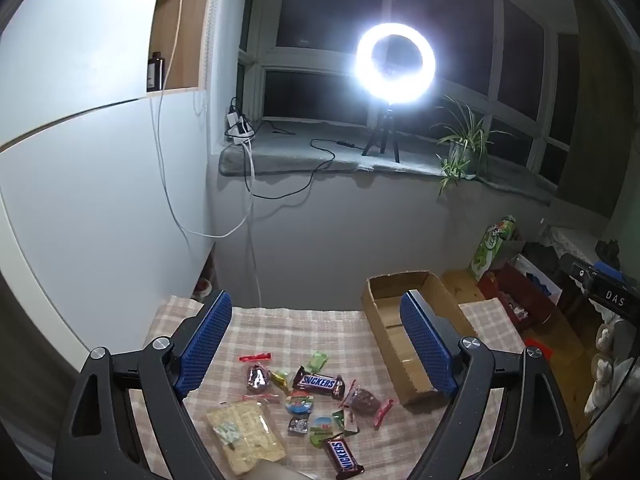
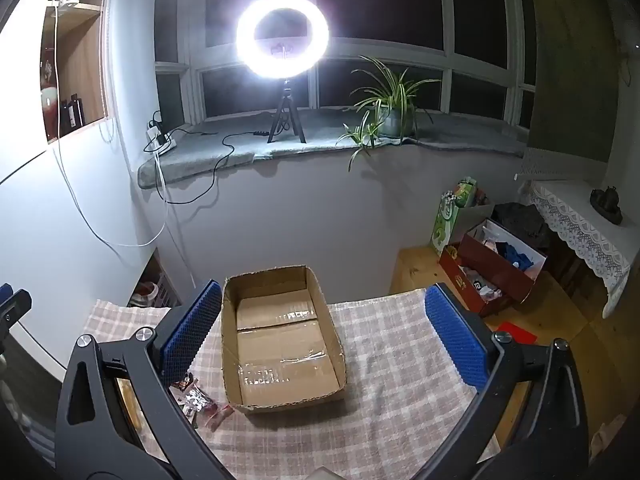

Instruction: Organize snacks

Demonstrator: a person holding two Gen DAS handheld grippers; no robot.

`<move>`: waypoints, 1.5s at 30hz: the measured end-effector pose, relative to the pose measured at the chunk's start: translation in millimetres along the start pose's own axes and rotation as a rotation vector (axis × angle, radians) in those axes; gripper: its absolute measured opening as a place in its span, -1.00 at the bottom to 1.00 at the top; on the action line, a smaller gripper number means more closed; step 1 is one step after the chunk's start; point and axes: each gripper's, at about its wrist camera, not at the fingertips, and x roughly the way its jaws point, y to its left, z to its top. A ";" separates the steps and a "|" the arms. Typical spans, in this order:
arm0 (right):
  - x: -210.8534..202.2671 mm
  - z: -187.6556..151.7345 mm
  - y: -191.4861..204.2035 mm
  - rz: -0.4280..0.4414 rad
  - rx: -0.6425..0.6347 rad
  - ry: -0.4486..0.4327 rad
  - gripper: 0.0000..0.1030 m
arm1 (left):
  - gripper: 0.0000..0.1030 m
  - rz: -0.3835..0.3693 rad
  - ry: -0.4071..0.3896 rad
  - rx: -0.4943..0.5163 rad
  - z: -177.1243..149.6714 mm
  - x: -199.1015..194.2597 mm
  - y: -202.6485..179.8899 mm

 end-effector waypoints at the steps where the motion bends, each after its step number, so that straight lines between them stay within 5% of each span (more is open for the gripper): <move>1: 0.0 -0.1 -0.1 0.000 -0.002 0.001 1.00 | 0.68 0.004 -0.002 -0.003 0.1 0.3 0.3; 45: 6.1 0.3 1.1 -0.025 -0.027 -0.006 1.00 | 0.68 -0.010 -0.023 -0.032 5.5 9.4 4.3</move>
